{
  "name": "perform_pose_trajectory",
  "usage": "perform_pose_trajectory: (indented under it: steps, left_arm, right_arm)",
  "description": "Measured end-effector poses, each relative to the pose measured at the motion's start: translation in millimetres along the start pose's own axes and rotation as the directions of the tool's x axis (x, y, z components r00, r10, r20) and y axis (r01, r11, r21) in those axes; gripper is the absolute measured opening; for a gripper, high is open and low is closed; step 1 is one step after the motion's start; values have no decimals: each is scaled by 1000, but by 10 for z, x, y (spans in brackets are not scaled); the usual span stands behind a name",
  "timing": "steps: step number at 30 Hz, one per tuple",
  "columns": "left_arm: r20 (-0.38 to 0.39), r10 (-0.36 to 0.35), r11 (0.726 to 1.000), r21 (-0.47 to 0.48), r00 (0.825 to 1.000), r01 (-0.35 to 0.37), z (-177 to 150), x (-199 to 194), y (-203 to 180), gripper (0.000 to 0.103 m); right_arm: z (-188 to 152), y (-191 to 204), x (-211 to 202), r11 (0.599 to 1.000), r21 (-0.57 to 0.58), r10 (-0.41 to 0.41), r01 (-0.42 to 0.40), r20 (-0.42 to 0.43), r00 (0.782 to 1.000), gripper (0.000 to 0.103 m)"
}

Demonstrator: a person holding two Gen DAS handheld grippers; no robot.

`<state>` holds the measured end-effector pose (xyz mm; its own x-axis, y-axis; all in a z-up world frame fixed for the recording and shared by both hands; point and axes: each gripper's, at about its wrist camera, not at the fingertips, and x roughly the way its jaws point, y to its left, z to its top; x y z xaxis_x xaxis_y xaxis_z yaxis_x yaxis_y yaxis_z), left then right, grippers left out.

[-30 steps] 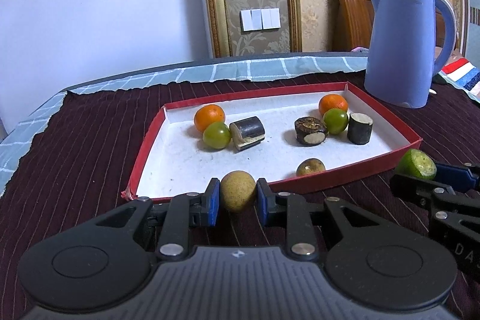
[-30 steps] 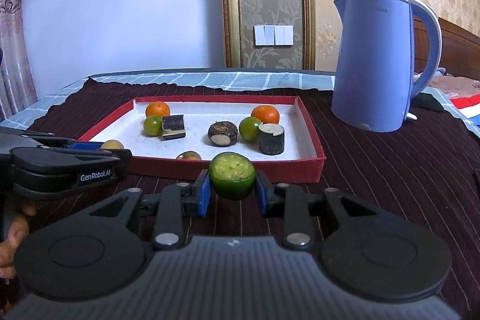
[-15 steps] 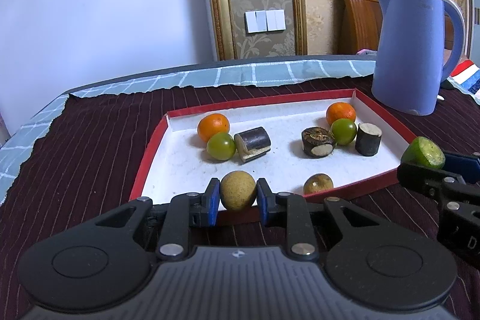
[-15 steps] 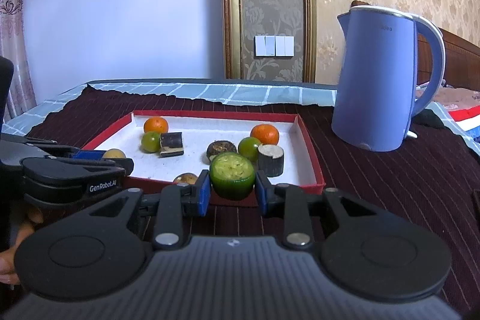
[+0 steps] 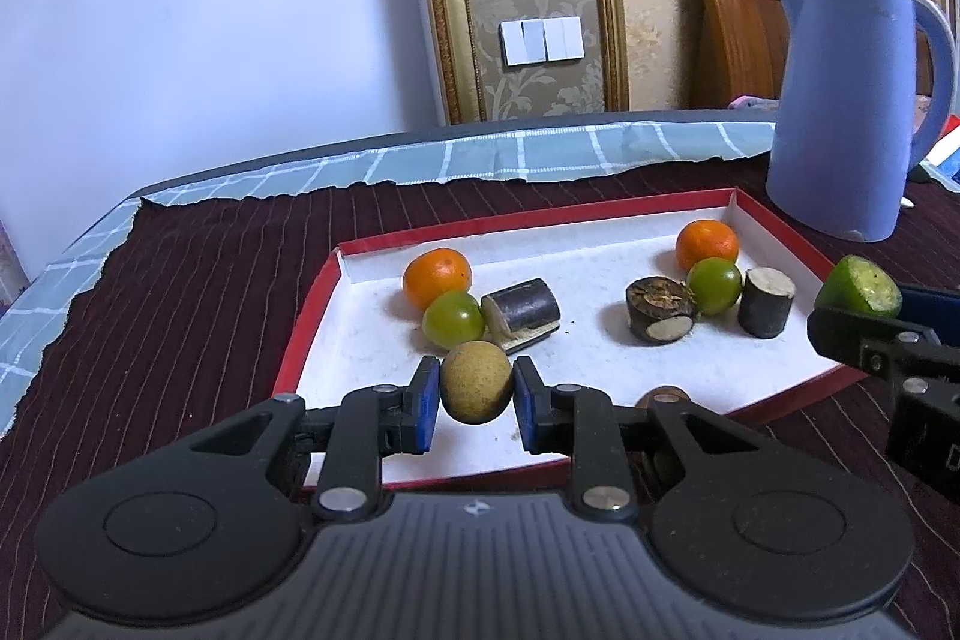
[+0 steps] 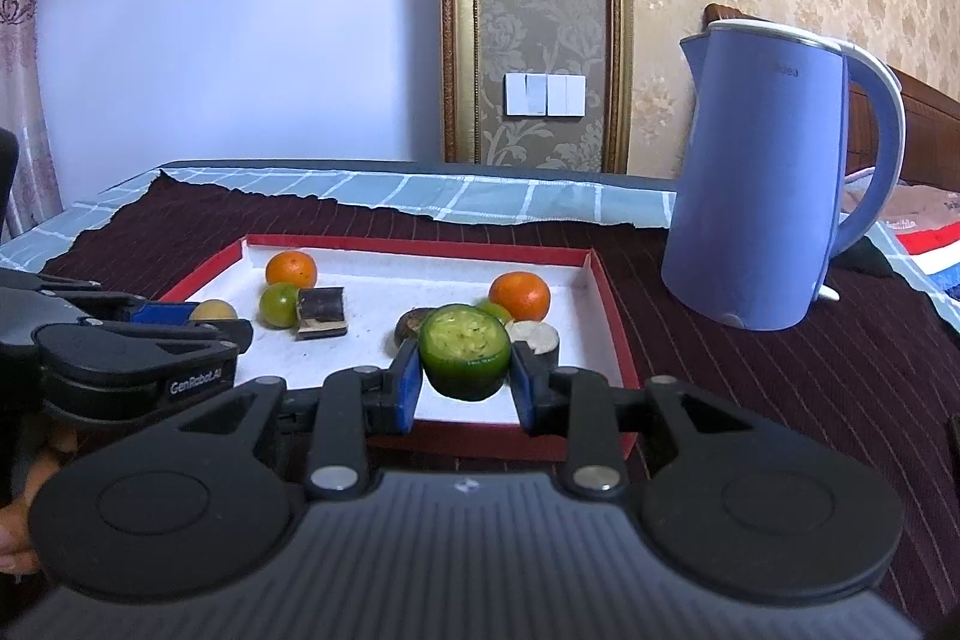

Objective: Organize fruits
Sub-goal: 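Lower both held fruits into the tray and open both grippers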

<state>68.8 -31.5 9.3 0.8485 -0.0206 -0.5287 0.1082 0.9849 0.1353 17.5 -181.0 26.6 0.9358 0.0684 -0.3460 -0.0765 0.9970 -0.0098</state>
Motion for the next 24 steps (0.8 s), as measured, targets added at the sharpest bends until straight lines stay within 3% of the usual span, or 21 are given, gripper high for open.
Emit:
perform_pose_trajectory:
  steps: [24]
  left_arm:
    - [-32,28,1000,-7,999,-29,179,304,-20,25]
  right_arm:
    - [213,-56,336,1000,-11,-12,12,-30,999,29]
